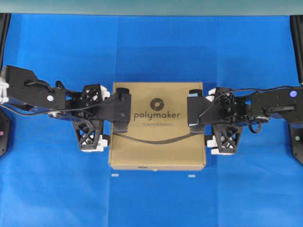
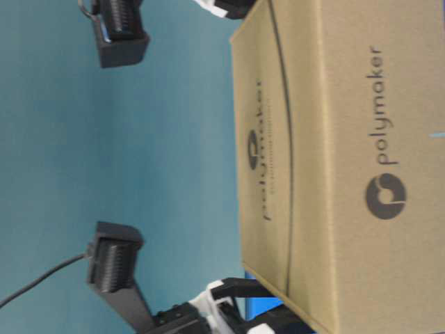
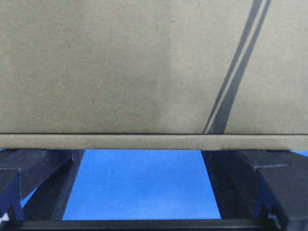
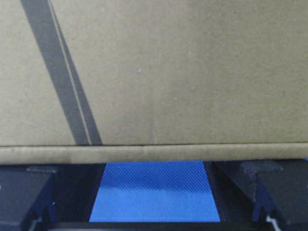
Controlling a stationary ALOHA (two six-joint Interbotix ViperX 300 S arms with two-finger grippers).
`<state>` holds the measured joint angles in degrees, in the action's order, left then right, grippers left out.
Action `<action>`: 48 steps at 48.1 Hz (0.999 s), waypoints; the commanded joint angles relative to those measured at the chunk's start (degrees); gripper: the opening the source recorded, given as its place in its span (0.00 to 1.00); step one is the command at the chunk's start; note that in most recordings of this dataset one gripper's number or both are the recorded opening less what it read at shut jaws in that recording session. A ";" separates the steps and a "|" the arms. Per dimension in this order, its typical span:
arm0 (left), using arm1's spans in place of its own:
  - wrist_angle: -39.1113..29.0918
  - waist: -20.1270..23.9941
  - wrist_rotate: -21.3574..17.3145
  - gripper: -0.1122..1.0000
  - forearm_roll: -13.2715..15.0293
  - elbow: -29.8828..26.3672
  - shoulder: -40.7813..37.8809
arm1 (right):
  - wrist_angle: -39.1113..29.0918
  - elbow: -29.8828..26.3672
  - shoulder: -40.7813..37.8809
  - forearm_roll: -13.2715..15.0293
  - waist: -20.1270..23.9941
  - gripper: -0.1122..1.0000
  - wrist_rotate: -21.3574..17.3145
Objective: Lift up the cardboard box by clamping it between your arms.
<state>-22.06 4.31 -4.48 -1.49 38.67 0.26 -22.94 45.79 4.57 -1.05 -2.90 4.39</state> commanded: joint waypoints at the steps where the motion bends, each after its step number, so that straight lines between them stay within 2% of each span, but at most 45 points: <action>1: 1.76 0.44 0.26 0.89 -0.09 -0.62 -0.35 | 2.37 -0.79 -0.09 -0.26 0.35 1.00 0.79; 23: 4.57 1.05 0.35 0.89 -0.09 0.97 -3.43 | 4.57 0.79 -5.80 -0.53 1.23 1.00 0.79; 32: 3.60 1.05 0.97 0.89 -0.09 0.97 -3.25 | 3.87 1.14 -5.54 -0.53 0.79 1.00 0.53; 48: 2.64 1.05 0.88 0.89 -0.09 4.66 0.26 | 2.37 4.75 -1.32 -1.05 0.70 1.00 -0.79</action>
<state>-19.51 5.54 -3.52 -1.49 42.80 -1.67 -20.13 49.57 0.88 -1.85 -2.37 4.04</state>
